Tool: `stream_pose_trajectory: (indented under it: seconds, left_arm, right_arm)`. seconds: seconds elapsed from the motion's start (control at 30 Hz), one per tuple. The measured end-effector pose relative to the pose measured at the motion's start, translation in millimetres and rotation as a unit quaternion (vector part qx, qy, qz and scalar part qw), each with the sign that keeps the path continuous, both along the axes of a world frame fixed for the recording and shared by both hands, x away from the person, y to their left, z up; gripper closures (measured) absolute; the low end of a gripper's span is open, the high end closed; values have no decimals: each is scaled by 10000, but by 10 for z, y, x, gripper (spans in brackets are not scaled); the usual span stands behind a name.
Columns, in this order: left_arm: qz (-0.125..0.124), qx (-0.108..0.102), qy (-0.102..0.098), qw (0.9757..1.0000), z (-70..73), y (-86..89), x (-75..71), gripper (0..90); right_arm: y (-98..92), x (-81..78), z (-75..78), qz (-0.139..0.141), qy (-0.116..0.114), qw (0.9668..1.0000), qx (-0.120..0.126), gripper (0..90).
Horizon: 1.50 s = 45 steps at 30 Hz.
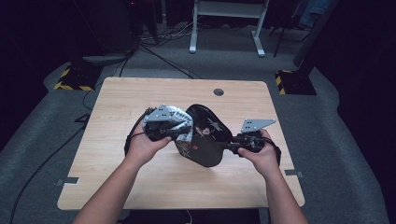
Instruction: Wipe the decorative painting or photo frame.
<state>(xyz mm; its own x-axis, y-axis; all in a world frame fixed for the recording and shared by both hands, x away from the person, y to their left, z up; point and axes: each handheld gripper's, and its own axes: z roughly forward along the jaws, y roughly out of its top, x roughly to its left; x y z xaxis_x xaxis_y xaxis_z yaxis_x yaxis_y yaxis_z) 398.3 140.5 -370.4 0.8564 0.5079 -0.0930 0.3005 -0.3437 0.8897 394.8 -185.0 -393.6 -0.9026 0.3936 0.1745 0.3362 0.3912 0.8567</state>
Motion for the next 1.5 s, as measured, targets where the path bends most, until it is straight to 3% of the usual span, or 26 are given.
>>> stream_pose_trajectory:
  seconds: [0.27, 0.7, 0.9, 1.23, 1.47, 1.5]
  left_arm:
    - [24, 68, -1, 10000, 5, -38, -19, 772]
    - [-479, 85, -34, 9988, 59, -400, -117, 771]
    - [-418, 32, 20, 9991, 23, -312, -88, 772]
    - [-32, 167, 18, 9999, -28, -22, -5, 772]
    - [33, 286, 0, 9996, -44, 111, 68, 771]
    - [53, 222, 66, 9997, -55, 120, 65, 771]
  right_arm:
    - [12, 18, 3, 24, 0, 10000, -4, 788]
    - [31, 17, -3, 23, -2, 10000, 7, 788]
    - [7, 22, 0, 51, -1, 10000, -7, 788]
    - [-28, 20, -7, 66, 30, 10000, 12, 786]
    - [-8, -2, 0, 46, 24, 10000, -12, 777]
    - [-9, -1, 0, 44, 32, 10000, -10, 778]
